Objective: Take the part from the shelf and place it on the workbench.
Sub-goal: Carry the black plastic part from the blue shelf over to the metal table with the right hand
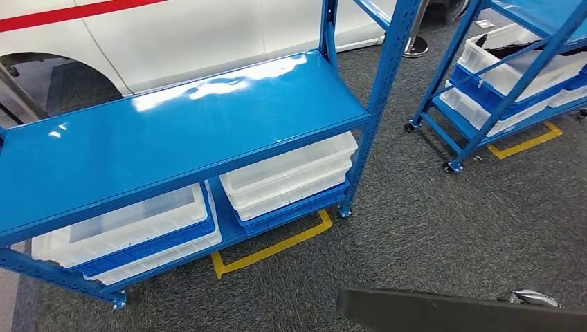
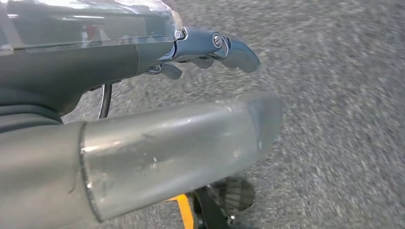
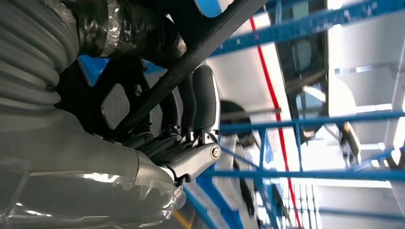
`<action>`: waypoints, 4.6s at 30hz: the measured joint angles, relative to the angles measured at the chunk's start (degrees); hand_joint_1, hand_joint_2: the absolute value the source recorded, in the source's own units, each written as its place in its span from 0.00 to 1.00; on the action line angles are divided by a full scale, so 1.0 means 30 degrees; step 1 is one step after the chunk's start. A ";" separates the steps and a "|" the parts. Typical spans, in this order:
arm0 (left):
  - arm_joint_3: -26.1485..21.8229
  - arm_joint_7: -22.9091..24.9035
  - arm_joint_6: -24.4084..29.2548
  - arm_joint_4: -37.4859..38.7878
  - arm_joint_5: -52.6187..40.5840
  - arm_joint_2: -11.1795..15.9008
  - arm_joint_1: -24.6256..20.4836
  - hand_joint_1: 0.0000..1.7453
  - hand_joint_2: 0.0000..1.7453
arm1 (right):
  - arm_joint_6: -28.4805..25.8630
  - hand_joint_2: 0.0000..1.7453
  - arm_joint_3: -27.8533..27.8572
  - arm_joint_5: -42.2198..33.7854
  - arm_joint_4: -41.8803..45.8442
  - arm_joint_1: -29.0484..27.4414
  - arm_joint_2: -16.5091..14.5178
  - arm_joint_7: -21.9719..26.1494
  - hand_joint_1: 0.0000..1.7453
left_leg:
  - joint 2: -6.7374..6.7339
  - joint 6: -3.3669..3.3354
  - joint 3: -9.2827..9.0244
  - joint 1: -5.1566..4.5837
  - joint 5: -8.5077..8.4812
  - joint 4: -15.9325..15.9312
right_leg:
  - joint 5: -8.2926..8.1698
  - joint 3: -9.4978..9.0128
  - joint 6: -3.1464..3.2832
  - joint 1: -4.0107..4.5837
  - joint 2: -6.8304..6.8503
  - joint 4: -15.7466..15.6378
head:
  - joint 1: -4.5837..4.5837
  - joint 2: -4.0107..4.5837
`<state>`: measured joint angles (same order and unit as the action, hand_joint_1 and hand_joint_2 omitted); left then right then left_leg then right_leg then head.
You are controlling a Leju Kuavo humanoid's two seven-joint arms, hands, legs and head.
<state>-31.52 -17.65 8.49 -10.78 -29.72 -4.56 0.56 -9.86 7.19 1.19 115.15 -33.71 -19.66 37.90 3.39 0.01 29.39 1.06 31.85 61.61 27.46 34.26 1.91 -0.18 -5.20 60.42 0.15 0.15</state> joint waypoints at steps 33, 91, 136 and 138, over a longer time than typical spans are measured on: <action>-0.1506 0.0572 -0.0998 -0.0033 -0.0091 0.0252 -0.0161 0.00 0.00 | -0.2046 1.00 -0.2588 0.2617 -0.1411 0.1996 -0.0204 -0.0688 0.74 | 0.0471 0.0204 -0.0205 0.0083 -0.0317 -0.1167 | -0.0085 0.0046 -0.0475 -0.0157 -0.0568 -0.0106 | 0.0071 0.0000; -0.1940 0.0787 -0.0884 -0.0033 -0.1951 -0.0059 -0.0423 0.00 0.00 | -0.0172 1.00 -0.2567 0.1543 -0.0638 0.0373 -0.0208 -0.0872 0.74 | -0.0589 0.0545 0.0963 0.0240 -0.0134 0.0852 | 0.0023 -0.0659 -0.0260 -0.0042 0.0073 -0.0636 | 0.0177 0.0000; -0.2472 0.0614 -0.0825 -0.0058 -0.2809 -0.0287 -0.0391 0.00 0.00 | 0.0450 1.00 -0.1368 0.1656 -0.0623 0.0525 -0.0206 -0.0911 0.74 | -0.2454 -0.0414 0.0200 0.0034 -0.0083 -0.0481 | 0.0885 0.1951 -0.0806 0.0025 0.1956 0.3485 | 0.0306 0.0000; -0.2596 0.0614 -0.0893 -0.0058 -0.2776 -0.0238 -0.0415 0.00 0.00 | 0.0349 1.00 -0.1616 0.1886 -0.0977 0.0933 -0.0206 -0.0880 0.74 | -0.2894 -0.0343 -0.0080 -0.0013 0.0099 -0.0578 | -0.0003 0.0801 -0.0436 0.0334 0.2893 0.1210 | 0.0312 0.0000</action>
<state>-39.31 -15.81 5.81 -10.95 -38.05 -5.27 -0.68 -8.81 2.34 6.84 112.22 -30.92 -20.28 35.26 -5.29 -1.02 29.15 1.02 32.15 59.87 27.45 36.66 0.60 0.82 3.48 64.05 1.09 0.15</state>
